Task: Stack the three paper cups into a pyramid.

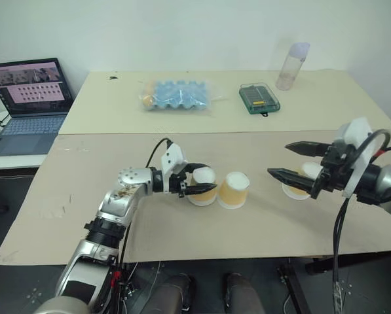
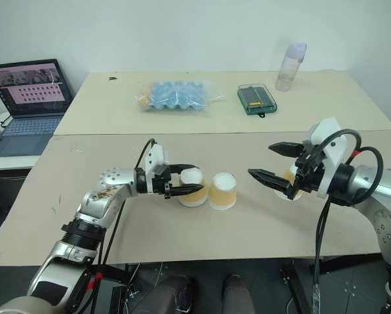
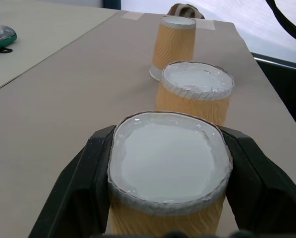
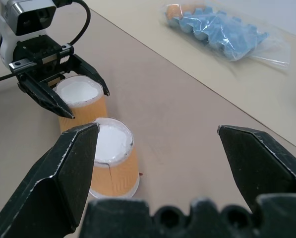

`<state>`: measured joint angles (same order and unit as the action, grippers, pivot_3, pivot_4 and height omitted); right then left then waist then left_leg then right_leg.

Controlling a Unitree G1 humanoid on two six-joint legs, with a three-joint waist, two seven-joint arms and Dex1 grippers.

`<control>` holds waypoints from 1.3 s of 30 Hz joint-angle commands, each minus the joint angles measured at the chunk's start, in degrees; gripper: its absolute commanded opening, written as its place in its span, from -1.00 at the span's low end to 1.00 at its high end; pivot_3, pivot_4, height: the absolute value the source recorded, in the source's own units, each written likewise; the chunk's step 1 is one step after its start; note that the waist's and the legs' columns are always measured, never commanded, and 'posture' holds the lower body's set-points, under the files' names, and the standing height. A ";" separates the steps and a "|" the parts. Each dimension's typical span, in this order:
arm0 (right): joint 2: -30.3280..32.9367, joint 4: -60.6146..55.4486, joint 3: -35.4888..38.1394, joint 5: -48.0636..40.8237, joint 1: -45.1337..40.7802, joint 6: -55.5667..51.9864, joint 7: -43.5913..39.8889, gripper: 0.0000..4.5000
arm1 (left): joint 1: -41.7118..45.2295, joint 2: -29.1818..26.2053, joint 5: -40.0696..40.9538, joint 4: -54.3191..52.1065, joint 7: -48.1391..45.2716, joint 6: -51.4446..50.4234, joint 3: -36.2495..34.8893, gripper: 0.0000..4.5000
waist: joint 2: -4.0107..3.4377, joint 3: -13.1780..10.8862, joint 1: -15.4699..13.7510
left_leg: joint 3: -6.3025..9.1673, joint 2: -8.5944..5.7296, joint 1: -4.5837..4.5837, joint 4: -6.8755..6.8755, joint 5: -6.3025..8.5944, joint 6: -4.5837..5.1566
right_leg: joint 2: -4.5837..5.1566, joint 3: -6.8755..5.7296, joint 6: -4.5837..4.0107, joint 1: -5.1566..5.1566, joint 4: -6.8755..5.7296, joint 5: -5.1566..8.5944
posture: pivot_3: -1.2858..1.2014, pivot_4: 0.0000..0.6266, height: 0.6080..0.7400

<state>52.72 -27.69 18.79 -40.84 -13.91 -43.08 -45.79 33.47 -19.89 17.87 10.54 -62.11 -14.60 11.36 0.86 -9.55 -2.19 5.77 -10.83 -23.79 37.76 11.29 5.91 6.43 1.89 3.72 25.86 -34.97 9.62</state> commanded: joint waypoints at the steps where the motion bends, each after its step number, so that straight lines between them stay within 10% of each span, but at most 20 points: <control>1: 0.83 -1.89 2.65 -1.02 0.04 -0.22 0.63 1.00 | 0.72 0.34 -0.60 -0.13 -0.64 1.20 0.47 0.13 | 0.00 0.00 -0.01 | 0.00 0.00 0.00 0.00 0.00 0.00 | 0.00 0.00 0.00 0.00 0.00 0.00 | 0.03 -0.52 1.00; 7: 1.11 -1.93 2.87 -1.21 0.29 -0.12 1.01 1.00 | 0.37 0.38 -0.91 0.34 -0.99 1.47 0.74 0.13 | 0.00 0.00 -0.05 | 0.00 0.00 0.00 0.00 0.00 0.00 | 0.00 0.00 0.00 0.00 0.01 0.00 | 0.03 -0.52 1.00; 12: 1.46 -1.10 2.26 -0.82 -0.67 0.41 0.88 1.00 | -0.35 -0.02 -1.60 0.10 -1.28 1.45 1.19 0.97 | 0.00 0.00 -0.02 | 0.00 0.00 0.00 0.00 0.00 0.00 | 0.00 0.00 0.00 -0.01 0.00 0.00 | 0.03 -0.52 1.00; 39: 2.36 2.12 8.08 0.93 3.56 0.69 -0.58 1.00 | 4.13 -20.00 18.95 -25.71 -6.32 -26.71 -11.25 0.97 | 0.00 -0.01 -0.23 | 0.02 0.02 0.01 0.00 -0.01 -0.02 | -0.09 -0.03 0.00 0.22 0.00 0.00 | 0.03 -0.52 1.00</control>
<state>53.63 -25.23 21.65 -40.37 -11.64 -43.17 -46.19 36.32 -38.71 34.84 -12.59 -68.54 -40.22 1.54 0.86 -9.56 -2.42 5.79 -10.81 -23.77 37.77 11.28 5.89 6.34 1.86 3.73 26.07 -34.96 9.63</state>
